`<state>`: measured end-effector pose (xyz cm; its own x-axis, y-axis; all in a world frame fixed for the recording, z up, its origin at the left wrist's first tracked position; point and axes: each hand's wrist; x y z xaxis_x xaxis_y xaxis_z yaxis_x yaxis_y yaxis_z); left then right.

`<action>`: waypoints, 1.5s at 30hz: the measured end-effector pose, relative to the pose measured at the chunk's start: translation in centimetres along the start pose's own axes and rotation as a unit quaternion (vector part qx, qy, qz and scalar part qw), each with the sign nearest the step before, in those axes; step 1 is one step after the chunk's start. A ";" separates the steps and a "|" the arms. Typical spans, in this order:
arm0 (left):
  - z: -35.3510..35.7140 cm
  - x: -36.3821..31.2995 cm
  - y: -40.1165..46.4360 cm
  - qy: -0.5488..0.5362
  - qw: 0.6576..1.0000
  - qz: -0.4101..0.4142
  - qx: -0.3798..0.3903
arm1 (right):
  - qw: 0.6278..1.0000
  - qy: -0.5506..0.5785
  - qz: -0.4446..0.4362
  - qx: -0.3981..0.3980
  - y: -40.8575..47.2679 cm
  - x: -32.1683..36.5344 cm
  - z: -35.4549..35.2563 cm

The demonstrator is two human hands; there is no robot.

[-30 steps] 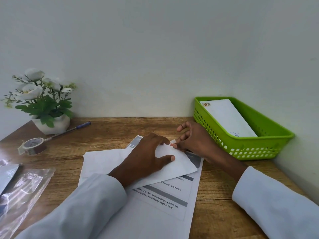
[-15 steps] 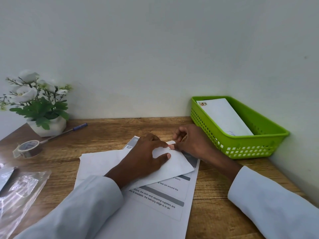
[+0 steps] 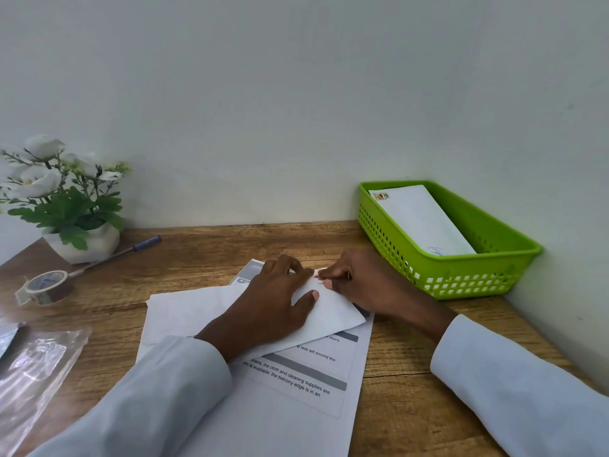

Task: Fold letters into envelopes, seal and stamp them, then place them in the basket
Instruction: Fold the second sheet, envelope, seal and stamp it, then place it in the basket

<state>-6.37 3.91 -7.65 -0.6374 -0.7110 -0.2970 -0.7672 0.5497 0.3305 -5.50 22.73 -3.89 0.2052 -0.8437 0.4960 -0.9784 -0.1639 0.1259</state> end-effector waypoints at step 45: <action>-0.4 -0.8 -0.4 0.095 0.987 -0.122 -0.032 | 0.997 -0.079 -0.015 0.008 -1.1 1.1 -0.2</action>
<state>-5.56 4.09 -7.14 -0.4044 -0.8916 -0.2040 -0.8866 0.3273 0.3268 -4.13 22.05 -3.33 0.2296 -0.9078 0.3510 -0.9723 -0.1981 0.1238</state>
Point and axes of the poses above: each hand's wrist, its own y-axis towards the middle knuckle, its own z-axis out of the palm, x = y × z, and after that the axes turned 5 degrees about z, right-handed
